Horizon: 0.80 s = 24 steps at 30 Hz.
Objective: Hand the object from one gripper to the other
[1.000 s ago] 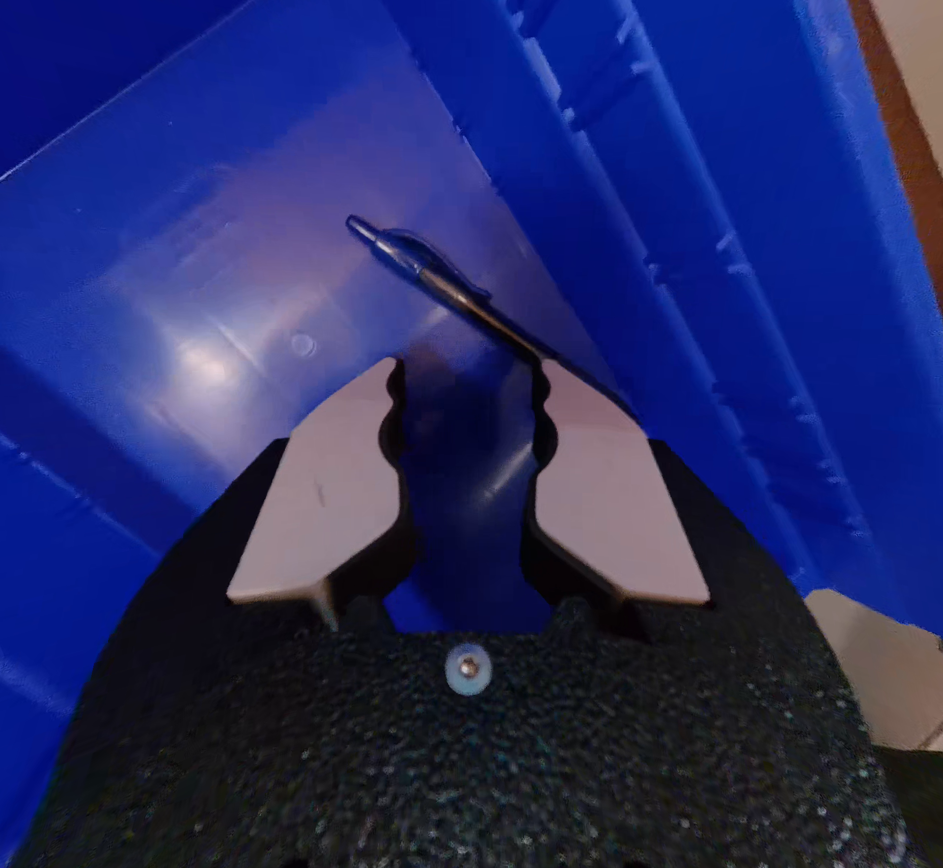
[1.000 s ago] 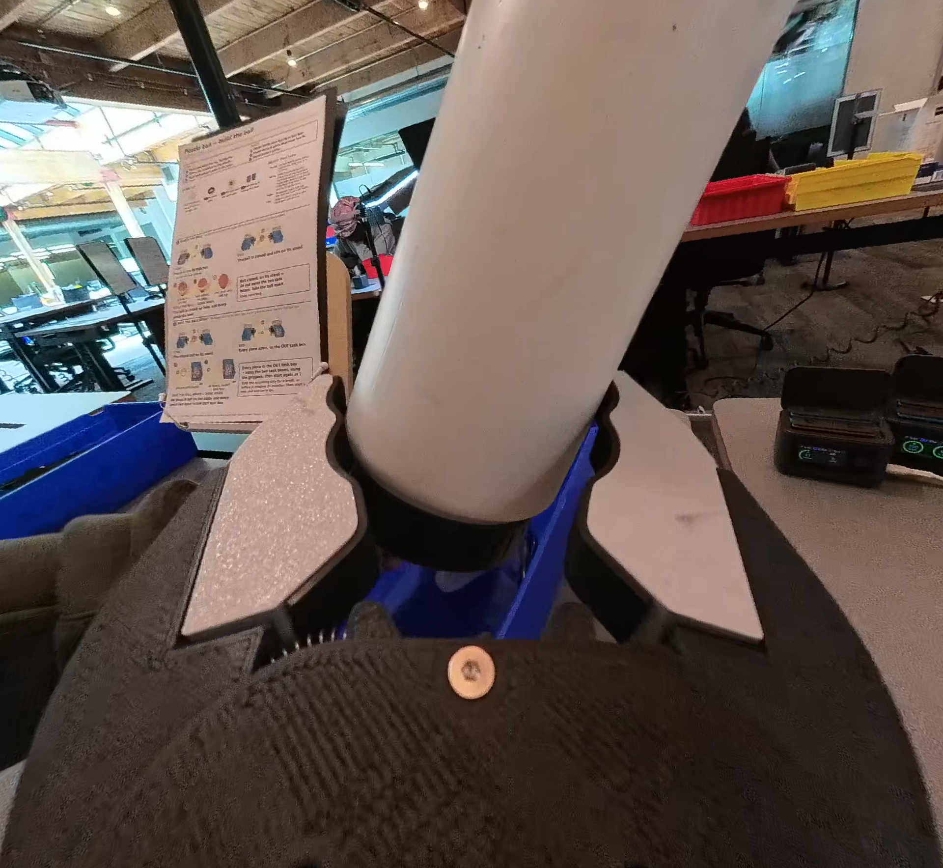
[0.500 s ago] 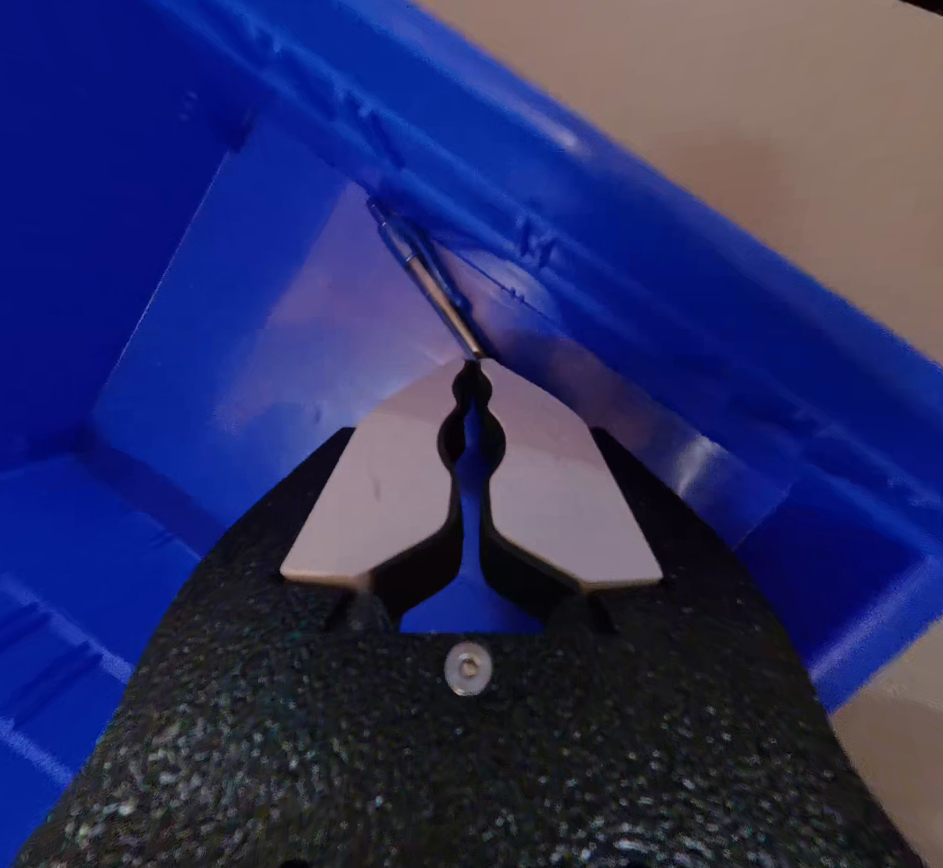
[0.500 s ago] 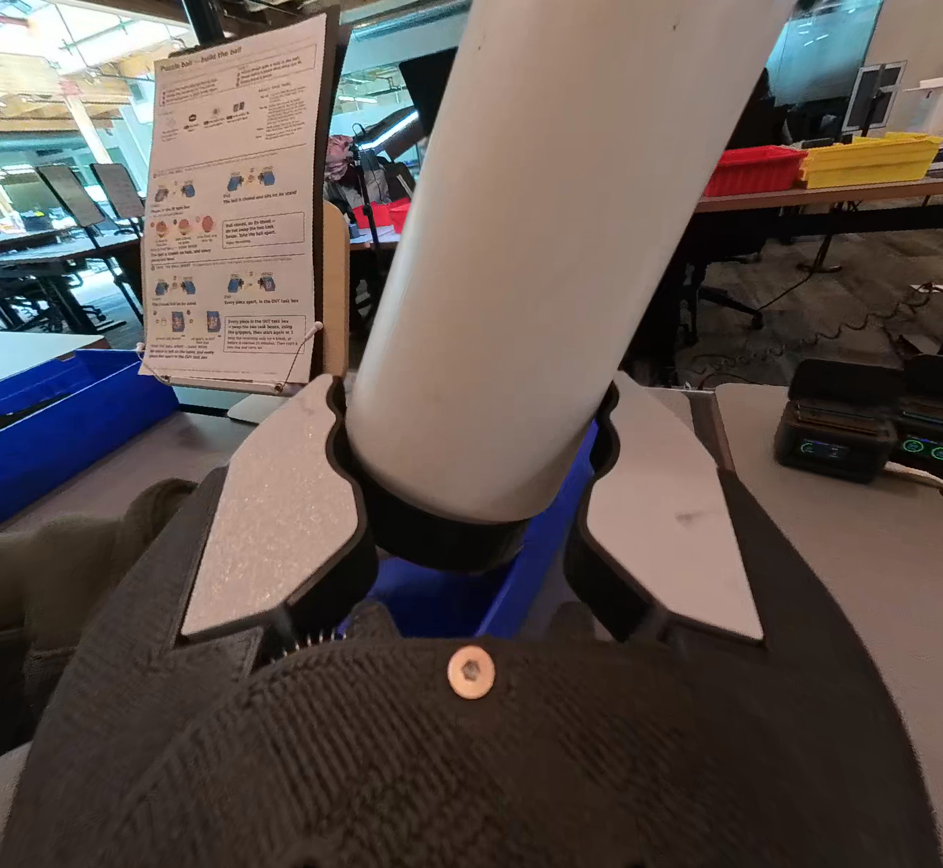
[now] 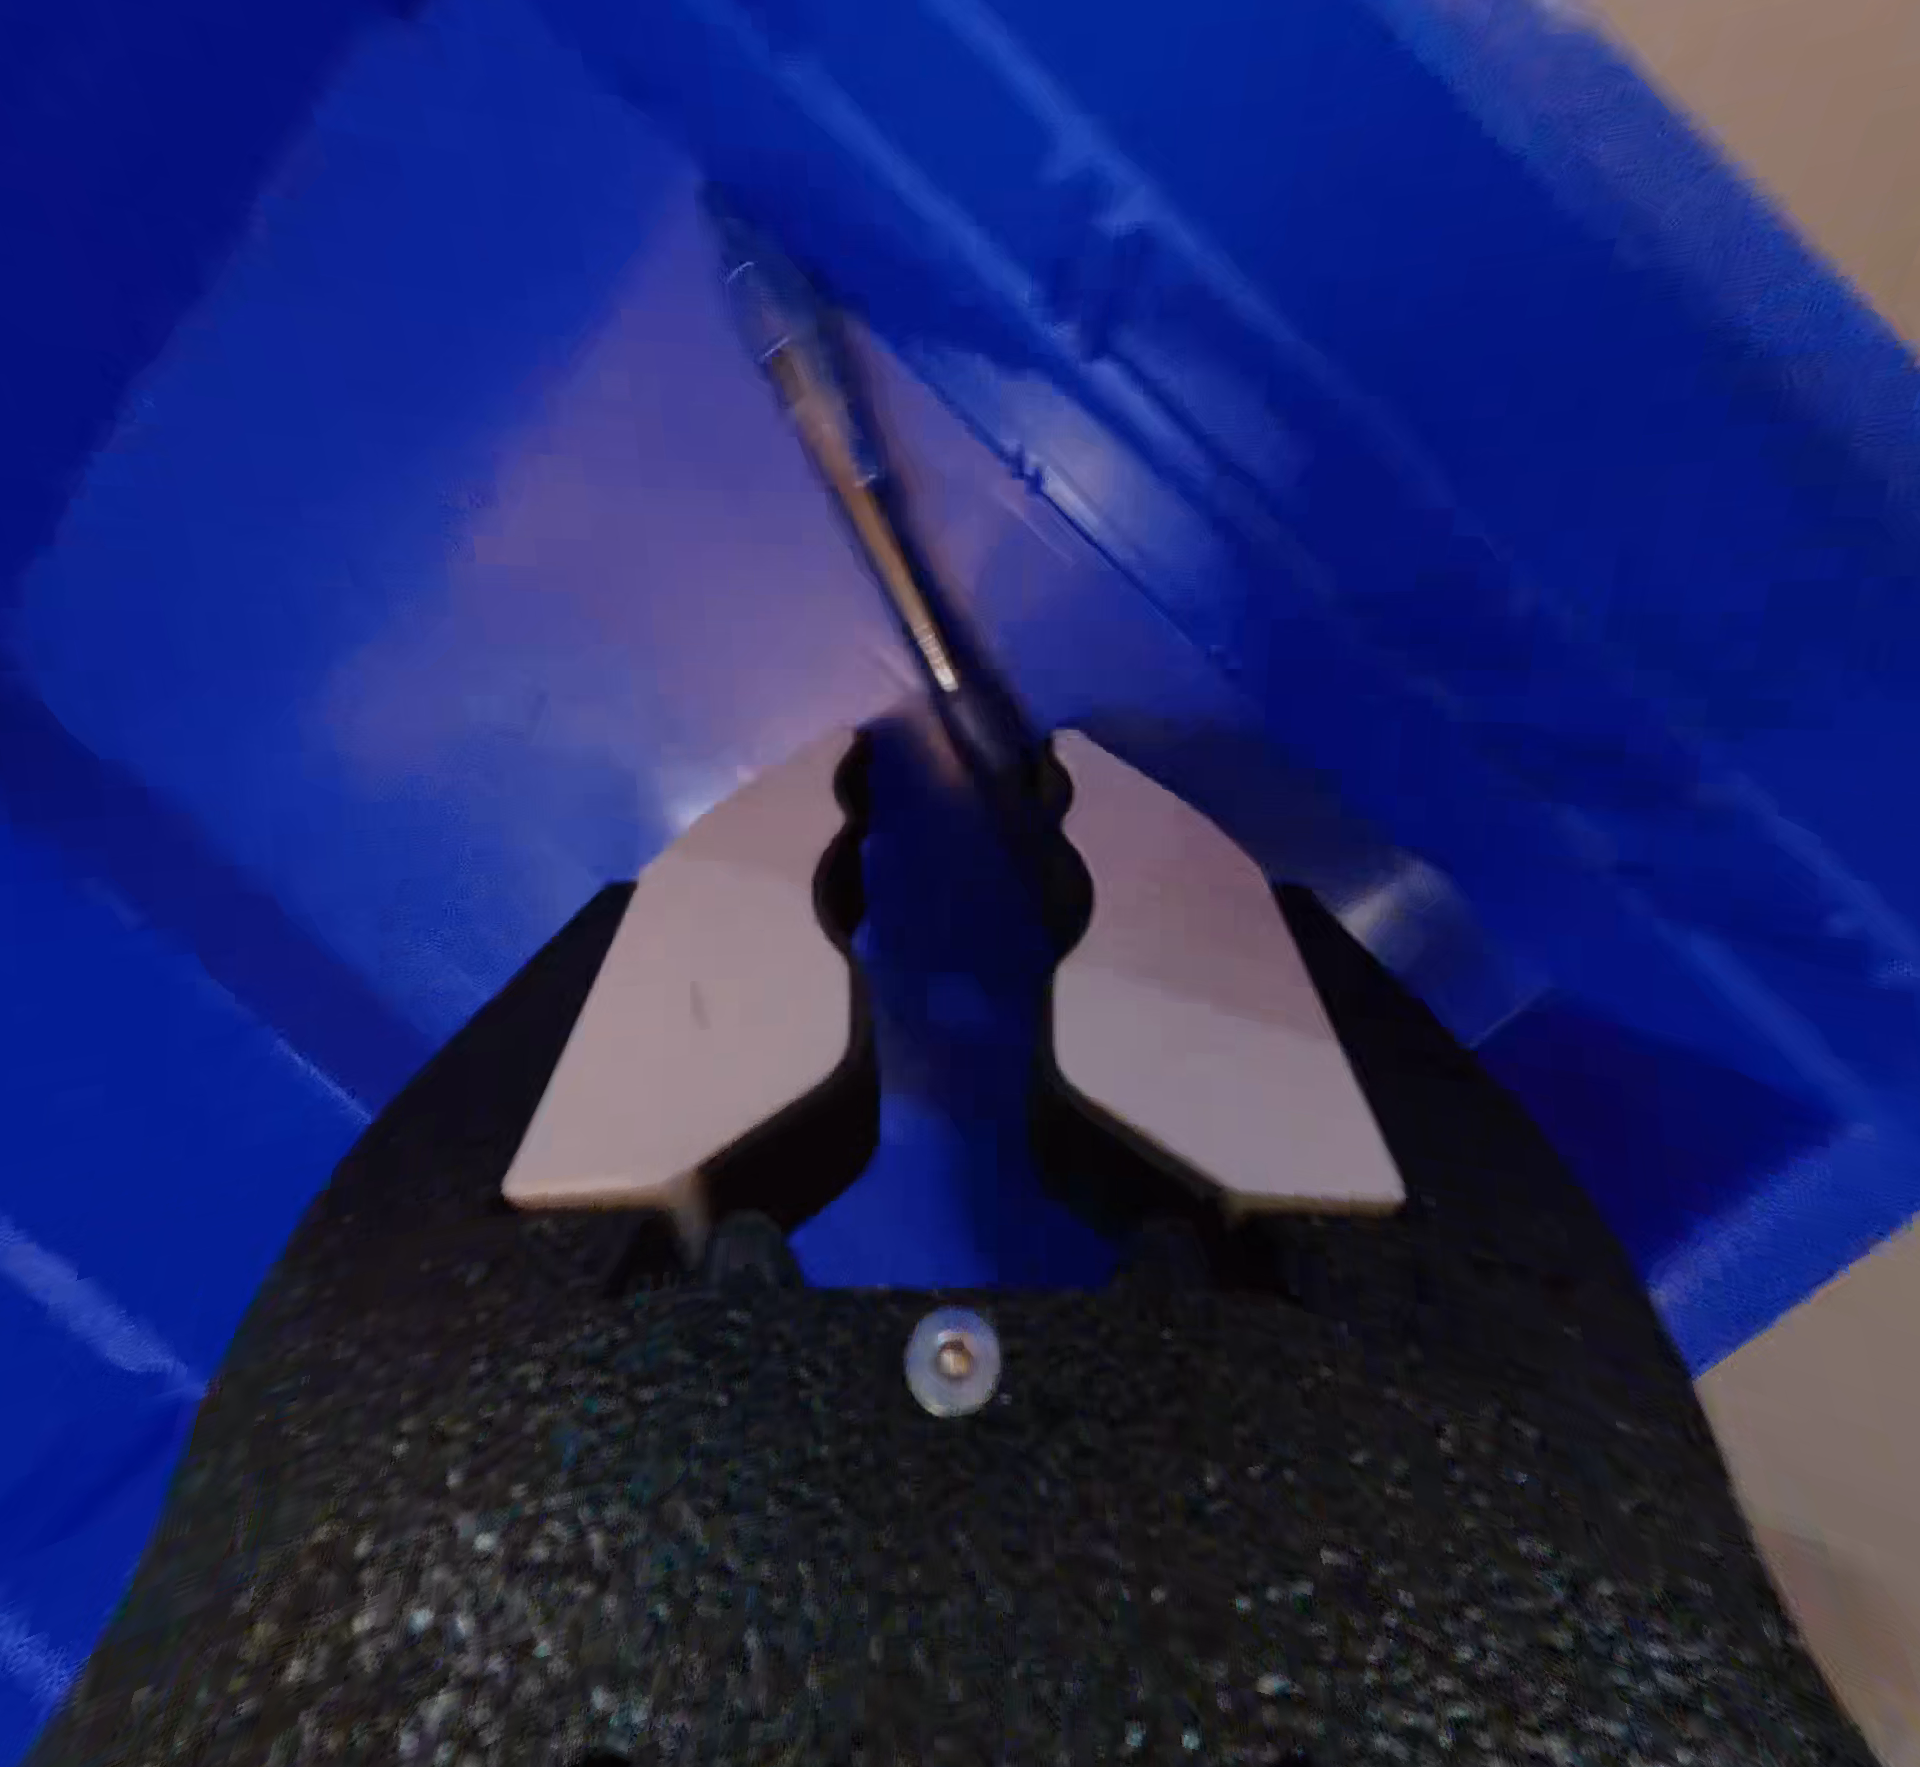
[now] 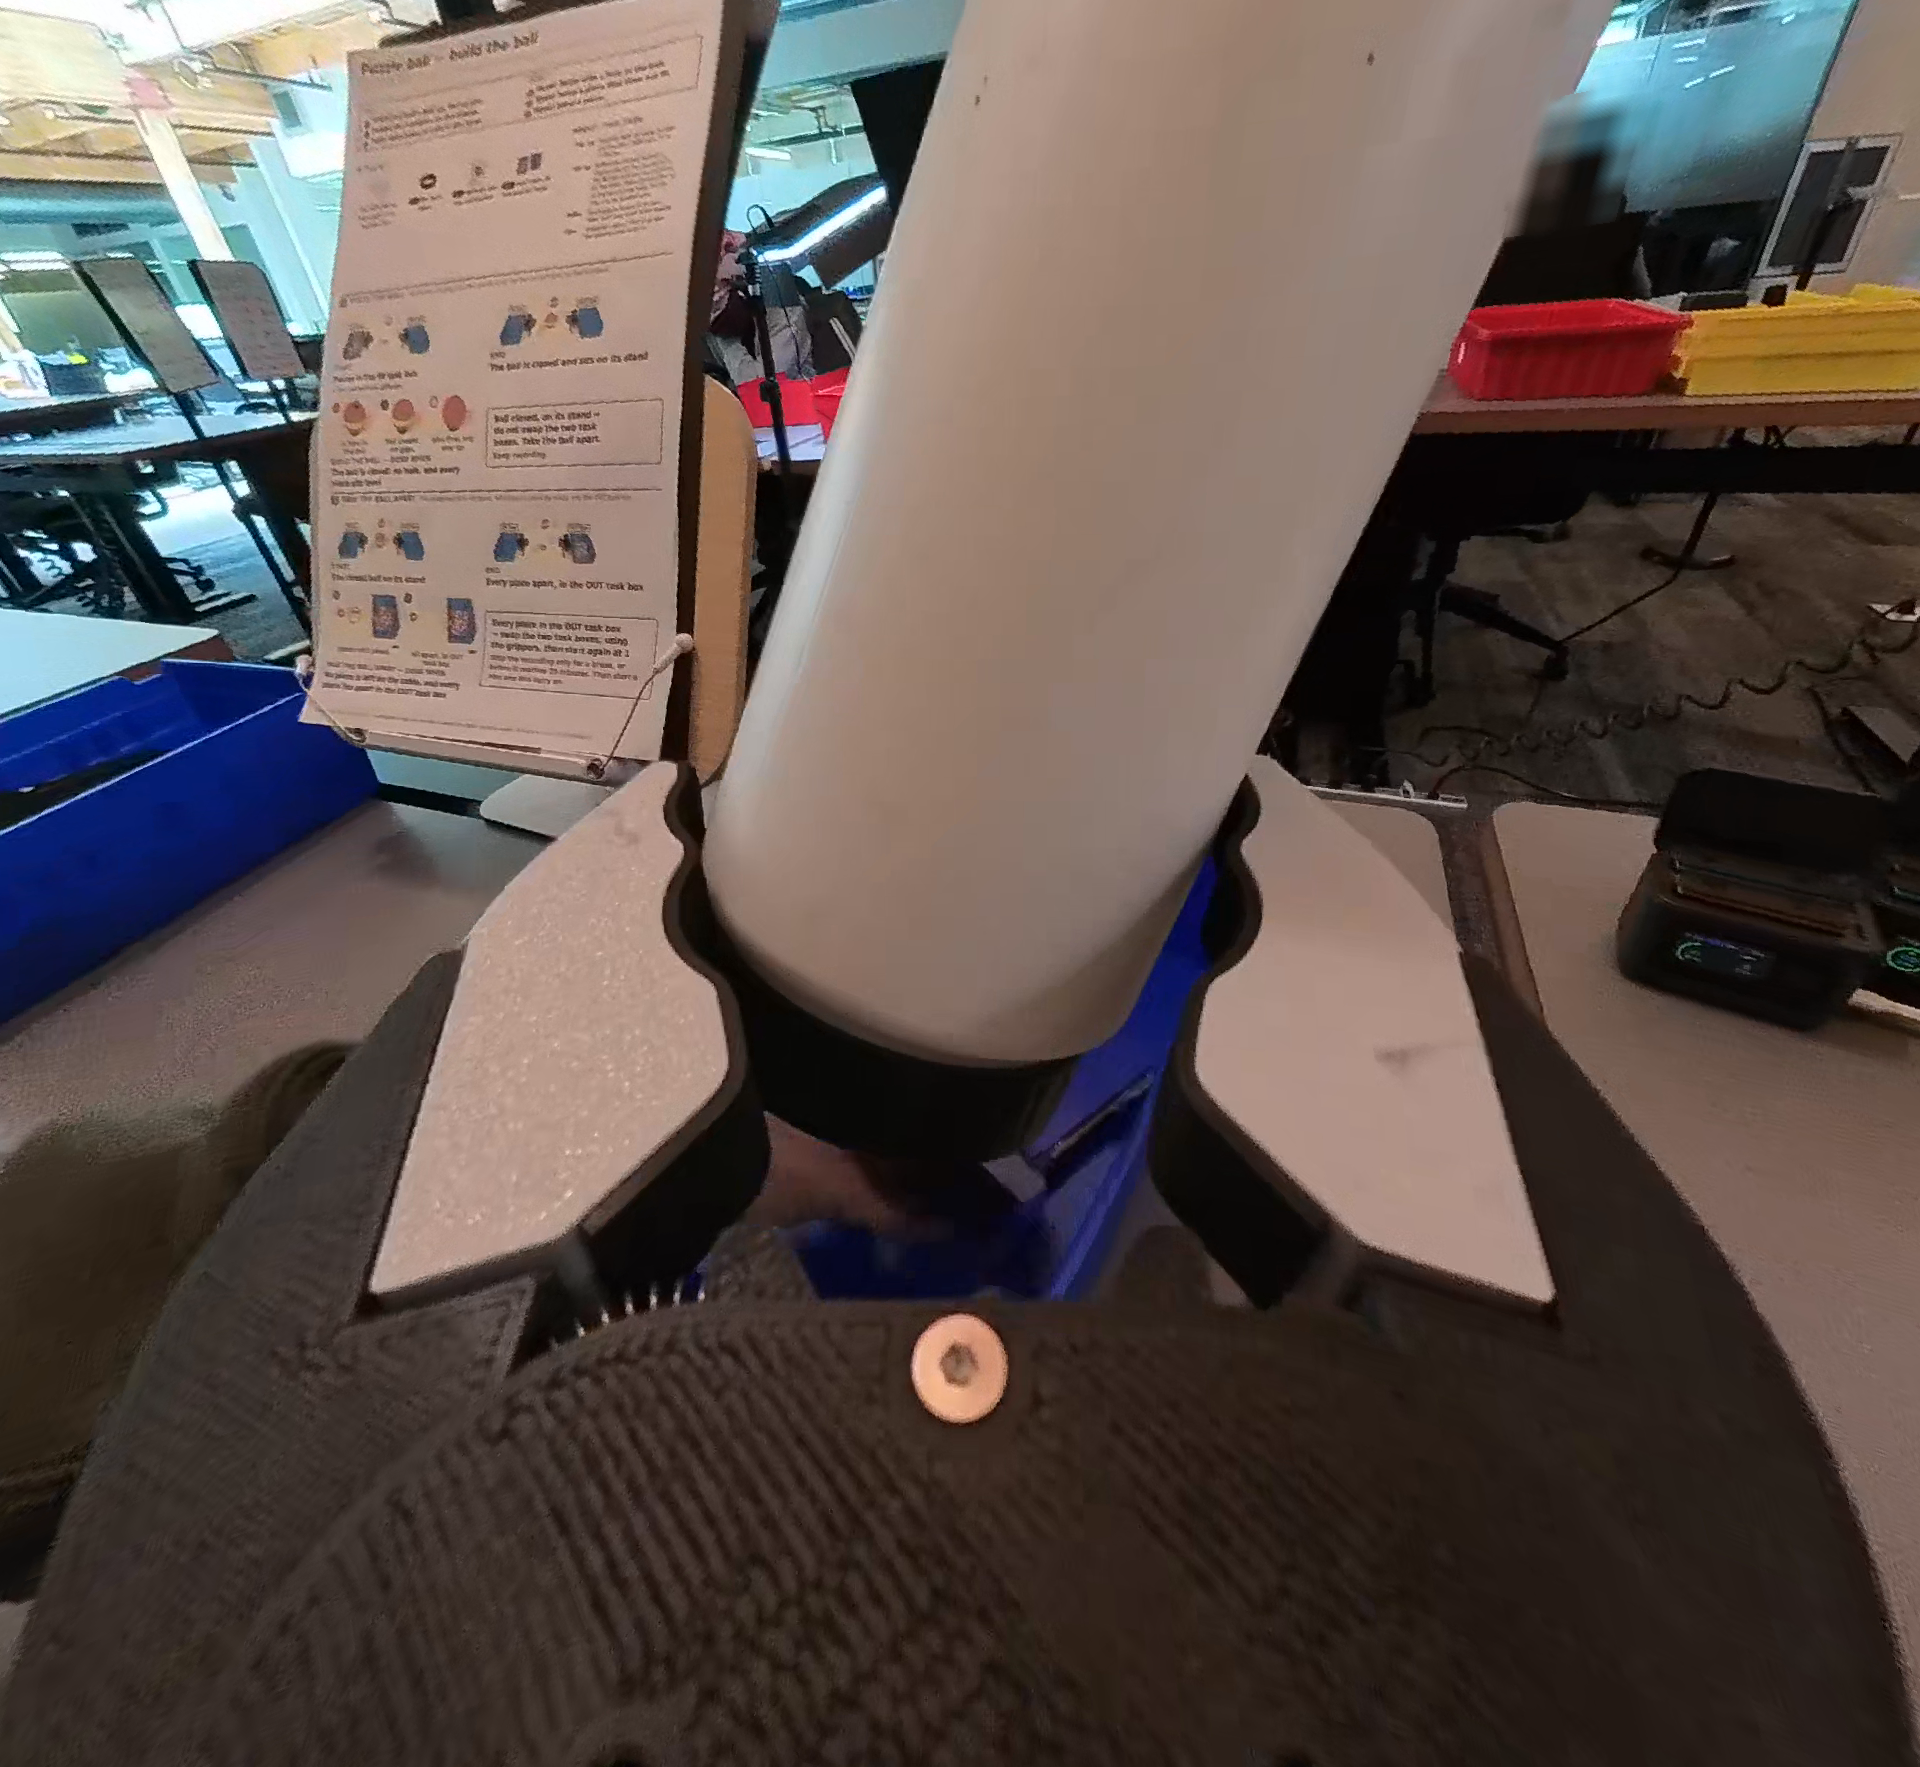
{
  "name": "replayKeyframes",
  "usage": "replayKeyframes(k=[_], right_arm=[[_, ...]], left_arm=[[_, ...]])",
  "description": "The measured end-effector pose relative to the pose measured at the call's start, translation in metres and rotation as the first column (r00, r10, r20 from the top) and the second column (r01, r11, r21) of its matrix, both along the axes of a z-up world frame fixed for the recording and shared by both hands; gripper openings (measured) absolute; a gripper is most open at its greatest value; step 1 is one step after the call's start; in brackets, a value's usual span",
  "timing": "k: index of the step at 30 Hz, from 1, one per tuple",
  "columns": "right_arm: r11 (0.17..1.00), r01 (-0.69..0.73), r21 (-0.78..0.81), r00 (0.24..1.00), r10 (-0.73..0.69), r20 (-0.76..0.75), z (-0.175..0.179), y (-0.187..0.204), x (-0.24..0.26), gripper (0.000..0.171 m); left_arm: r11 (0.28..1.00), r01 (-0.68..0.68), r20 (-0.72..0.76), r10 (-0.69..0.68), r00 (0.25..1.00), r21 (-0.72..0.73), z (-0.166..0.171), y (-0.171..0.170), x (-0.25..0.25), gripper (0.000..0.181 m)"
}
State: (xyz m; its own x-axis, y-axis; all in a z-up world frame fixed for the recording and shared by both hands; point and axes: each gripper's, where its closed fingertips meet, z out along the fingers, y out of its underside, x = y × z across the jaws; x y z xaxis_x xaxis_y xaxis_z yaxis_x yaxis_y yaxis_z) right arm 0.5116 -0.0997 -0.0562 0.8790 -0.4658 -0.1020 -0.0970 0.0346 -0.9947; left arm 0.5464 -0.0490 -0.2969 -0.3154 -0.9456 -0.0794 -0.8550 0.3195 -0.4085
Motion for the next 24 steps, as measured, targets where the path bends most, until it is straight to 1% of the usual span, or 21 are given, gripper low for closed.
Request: replayKeyframes(k=[1, 3, 4, 5, 7, 9, 10, 12, 14, 15, 18, 20, 21, 23, 24], right_arm=[[1.0, 0.006, -0.01, 1.0, -0.006, 0.002, -0.001, 0.001, -0.001, 0.095], [0.999, 0.012, -0.046, 1.0, -0.012, -0.006, -0.006, 0.003, 0.0, 0.094], [0.998, 0.018, -0.06, 1.0, -0.019, -0.021, -0.009, 0.004, 0.001, 0.094], [0.997, 0.029, -0.068, 0.999, -0.032, -0.044, -0.013, 0.005, 0.003, 0.094], [0.995, 0.051, -0.091, 0.991, -0.061, -0.116, -0.022, 0.007, 0.006, 0.095], [0.984, 0.039, -0.177, 0.988, -0.064, -0.139, -0.038, 0.016, 0.007, 0.095], [0.974, 0.032, -0.223, 0.987, -0.067, -0.148, -0.048, 0.023, 0.009, 0.095], [0.962, 0.01, -0.273, 0.983, -0.059, -0.175, -0.066, 0.04, 0.01, 0.095], [0.938, -0.018, -0.345, 0.977, -0.056, -0.204, -0.087, 0.058, 0.009, 0.095], [0.915, -0.027, -0.402, 0.976, -0.063, -0.208, -0.101, 0.065, 0.008, 0.095], [0.822, -0.043, -0.568, 0.971, -0.099, -0.217, -0.144, 0.076, 0.009, 0.095], [0.763, -0.074, -0.643, 0.965, -0.108, -0.24, -0.171, 0.08, 0.008, 0.095], [0.737, -0.09, -0.67, 0.961, -0.112, -0.253, -0.182, 0.081, 0.006, 0.095], [0.677, -0.08, -0.731, 0.963, -0.137, -0.232, -0.195, 0.08, 0.005, 0.094], [0.649, -0.067, -0.758, 0.968, -0.14, -0.206, -0.199, 0.079, 0.006, 0.091]], left_arm=[[0.997, 0.064, 0.006, -0.064, 0.998, 0.034, 0.0, -0.003, -0.001, 0.016], [0.987, 0.103, -0.022, -0.101, 0.995, 0.12, 0.002, 0.008, -0.006, 0.015], [0.981, 0.109, -0.001, -0.11, 0.994, 0.162, 0.007, 0.018, -0.006, 0.014], [0.982, 0.091, 0.045, -0.099, 0.994, 0.167, 0.018, 0.026, -0.005, 0.013], [0.996, 0.041, 0.144, -0.053, 0.988, 0.082, 0.051, 0.037, -0.009, 0.011], [1.0, 0.02, 0.278, -0.018, 0.96, -0.005, 0.097, 0.051, -0.023, 0.011], [0.999, 0.019, 0.343, -0.005, 0.939, -0.037, 0.119, 0.059, -0.036, 0.011], [0.998, 0.009, 0.454, 0.017, 0.891, -0.056, 0.159, 0.084, -0.071, 0.011], [0.999, -0.038, 0.551, 0.051, 0.833, -0.035, 0.19, 0.122, -0.119, 0.011], [0.997, -0.08, 0.58, 0.076, 0.811, -0.018, 0.199, 0.146, -0.147, 0.011], [0.97, -0.244, 0.629, 0.198, 0.752, -0.015, 0.213, 0.228, -0.239, 0.011], [0.928, -0.373, 0.628, 0.299, 0.718, -0.015, 0.215, 0.287, -0.305, 0.011], [0.895, -0.447, 0.627, 0.357, 0.693, -0.016, 0.216, 0.318, -0.339, 0.011], [0.83, -0.555, 0.618, 0.464, 0.634, -0.054, 0.217, 0.368, -0.401, 0.01], [0.799, -0.596, 0.604, 0.512, 0.61, -0.076, 0.214, 0.39, -0.428, 0.011]])
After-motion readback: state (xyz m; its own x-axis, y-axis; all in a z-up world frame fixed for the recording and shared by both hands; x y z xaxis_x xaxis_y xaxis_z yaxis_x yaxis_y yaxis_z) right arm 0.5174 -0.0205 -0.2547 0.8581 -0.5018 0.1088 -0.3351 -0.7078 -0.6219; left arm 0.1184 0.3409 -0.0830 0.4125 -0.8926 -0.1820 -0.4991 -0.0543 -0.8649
